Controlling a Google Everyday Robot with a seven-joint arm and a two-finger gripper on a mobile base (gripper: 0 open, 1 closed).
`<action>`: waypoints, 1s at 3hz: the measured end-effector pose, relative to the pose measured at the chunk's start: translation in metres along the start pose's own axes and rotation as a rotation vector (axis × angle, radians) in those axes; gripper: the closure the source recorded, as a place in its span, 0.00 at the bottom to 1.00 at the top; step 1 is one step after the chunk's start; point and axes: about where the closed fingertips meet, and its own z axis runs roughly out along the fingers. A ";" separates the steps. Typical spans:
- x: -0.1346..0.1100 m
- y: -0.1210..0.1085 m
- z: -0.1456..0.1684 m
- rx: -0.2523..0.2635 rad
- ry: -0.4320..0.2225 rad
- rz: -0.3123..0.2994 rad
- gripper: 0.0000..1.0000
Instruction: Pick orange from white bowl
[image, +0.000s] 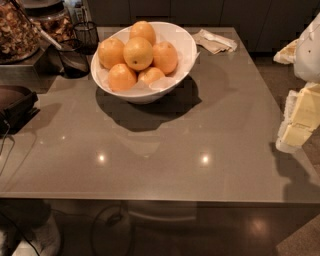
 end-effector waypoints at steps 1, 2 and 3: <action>0.000 0.000 0.000 0.000 0.000 0.000 0.00; -0.009 -0.008 -0.001 0.035 -0.012 0.087 0.00; -0.029 -0.041 -0.002 0.090 -0.015 0.218 0.00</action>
Offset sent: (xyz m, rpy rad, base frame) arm 0.0422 0.0243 0.0172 0.1388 -0.0977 -0.4153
